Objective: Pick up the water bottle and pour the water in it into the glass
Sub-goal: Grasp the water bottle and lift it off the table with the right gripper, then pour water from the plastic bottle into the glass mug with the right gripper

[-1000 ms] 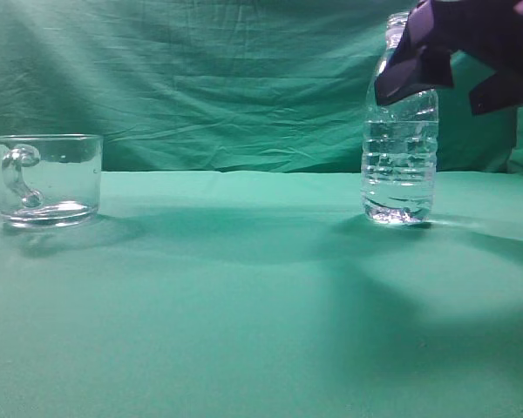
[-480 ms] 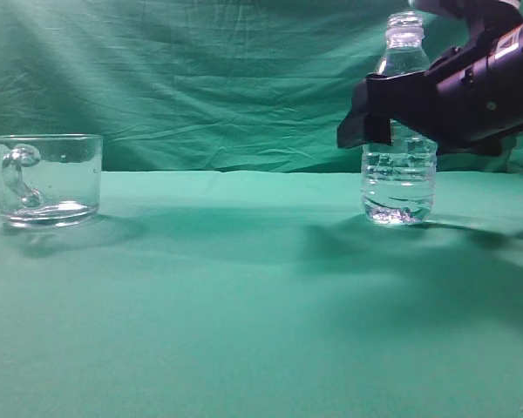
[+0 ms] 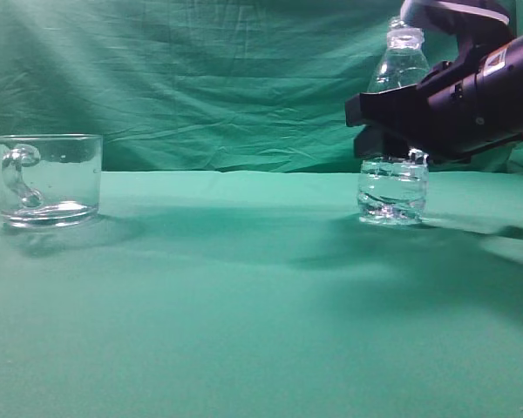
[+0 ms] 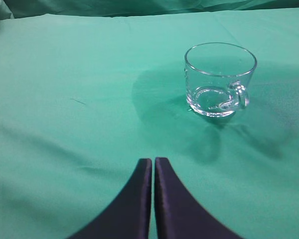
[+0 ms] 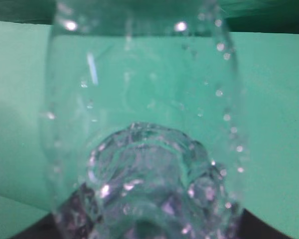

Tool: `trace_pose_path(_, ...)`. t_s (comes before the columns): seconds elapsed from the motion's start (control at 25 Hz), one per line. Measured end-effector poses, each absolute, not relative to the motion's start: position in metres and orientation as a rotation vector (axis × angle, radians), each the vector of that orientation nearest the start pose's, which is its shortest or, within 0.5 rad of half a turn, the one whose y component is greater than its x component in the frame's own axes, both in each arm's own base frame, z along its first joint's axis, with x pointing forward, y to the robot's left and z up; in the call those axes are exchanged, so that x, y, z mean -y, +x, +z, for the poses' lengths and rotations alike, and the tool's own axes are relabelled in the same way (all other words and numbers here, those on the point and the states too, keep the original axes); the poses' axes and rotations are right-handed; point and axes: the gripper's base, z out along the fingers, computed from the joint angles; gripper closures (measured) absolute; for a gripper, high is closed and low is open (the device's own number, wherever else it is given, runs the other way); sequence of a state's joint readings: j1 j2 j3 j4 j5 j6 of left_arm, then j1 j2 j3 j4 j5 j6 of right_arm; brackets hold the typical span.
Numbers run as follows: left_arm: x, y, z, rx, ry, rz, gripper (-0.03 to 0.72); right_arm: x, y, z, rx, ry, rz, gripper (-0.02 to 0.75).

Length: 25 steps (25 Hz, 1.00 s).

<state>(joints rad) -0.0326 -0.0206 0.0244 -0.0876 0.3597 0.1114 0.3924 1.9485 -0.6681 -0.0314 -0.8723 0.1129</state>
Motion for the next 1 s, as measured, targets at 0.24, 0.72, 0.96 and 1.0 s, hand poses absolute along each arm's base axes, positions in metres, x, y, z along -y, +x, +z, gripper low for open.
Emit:
trace_pose_path(0.24, 0.005, 0.052, 0.174, -1.844, 0.079, -0.031, 0.688, -0.132, 0.312, 0.116, -1.878, -0.347, 0.328, 0.486)
trace_pose_path(0.72, 0.005, 0.052, 0.174, -1.844, 0.079, -0.031, 0.688, -0.154, 0.319, 0.198, -1.768, -0.626, 0.306, 0.512)
trace_pose_path(0.96, 0.005, 0.052, 0.174, -1.844, 0.079, -0.031, 0.688, -0.198, 0.327, 0.241, -1.859, -0.812, 0.214, 0.512)
trace_pose_path(1.0, 0.005, 0.052, 0.174, -1.844, 0.079, -0.031, 0.688, -0.206, 0.327, 0.245, -1.867, -0.848, 0.195, 0.512)
